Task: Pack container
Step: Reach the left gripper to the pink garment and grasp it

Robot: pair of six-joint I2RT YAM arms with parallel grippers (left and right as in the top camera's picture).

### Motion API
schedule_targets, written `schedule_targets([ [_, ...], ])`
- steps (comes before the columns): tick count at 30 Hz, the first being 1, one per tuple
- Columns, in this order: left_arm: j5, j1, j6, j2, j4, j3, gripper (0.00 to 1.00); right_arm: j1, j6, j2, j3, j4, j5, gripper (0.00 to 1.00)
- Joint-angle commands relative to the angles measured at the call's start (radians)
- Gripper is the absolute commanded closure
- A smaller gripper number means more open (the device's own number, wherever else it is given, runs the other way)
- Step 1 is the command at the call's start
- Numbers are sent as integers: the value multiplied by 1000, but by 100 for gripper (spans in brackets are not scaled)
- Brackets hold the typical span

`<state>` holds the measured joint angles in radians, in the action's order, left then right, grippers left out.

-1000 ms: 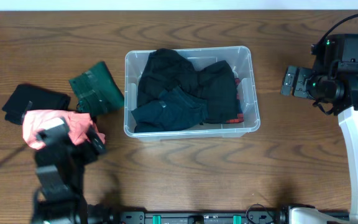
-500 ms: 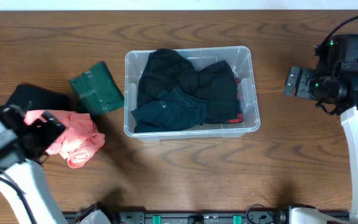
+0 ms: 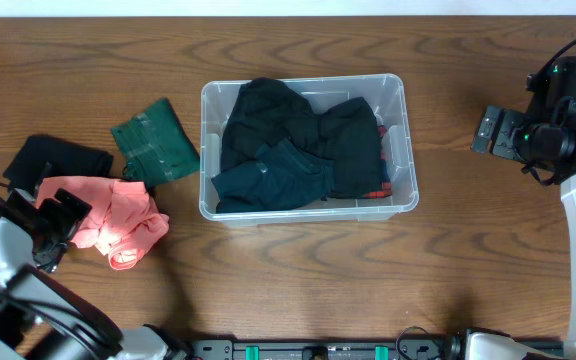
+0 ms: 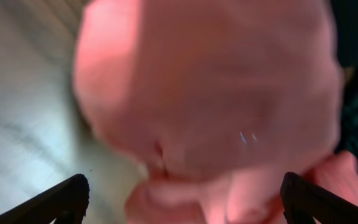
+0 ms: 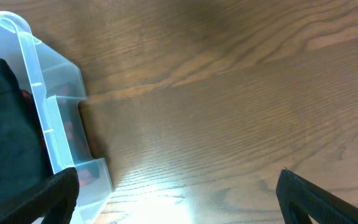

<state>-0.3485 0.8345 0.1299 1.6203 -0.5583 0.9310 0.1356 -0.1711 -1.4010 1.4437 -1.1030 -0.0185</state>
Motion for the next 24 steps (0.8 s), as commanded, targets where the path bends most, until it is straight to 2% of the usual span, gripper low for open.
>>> schedule_targets([
  [1,-99,3,-28,73,30,14,1,5,1,-3,6,0,0,1],
  [2,-122,3,-32,89,38,14,0,5,0,-3,6,0,0,1],
  [5,-190,0,-32,137,49,14,9,5,0,-4,6,0,0,1],
  [10,-224,0,-31,149,42,14,72,5,0,-3,6,-2,0,1],
  [12,-266,0,-32,142,37,14,91,5,0,-3,6,-2,0,1],
  [13,-291,0,-31,135,37,14,94,5,0,-3,6,-2,0,1],
  [17,-372,0,-31,68,29,14,94,5,1,-3,6,-2,0,1],
  [24,-410,0,7,-230,-40,25,94,5,1,-4,6,2,0,1],
])
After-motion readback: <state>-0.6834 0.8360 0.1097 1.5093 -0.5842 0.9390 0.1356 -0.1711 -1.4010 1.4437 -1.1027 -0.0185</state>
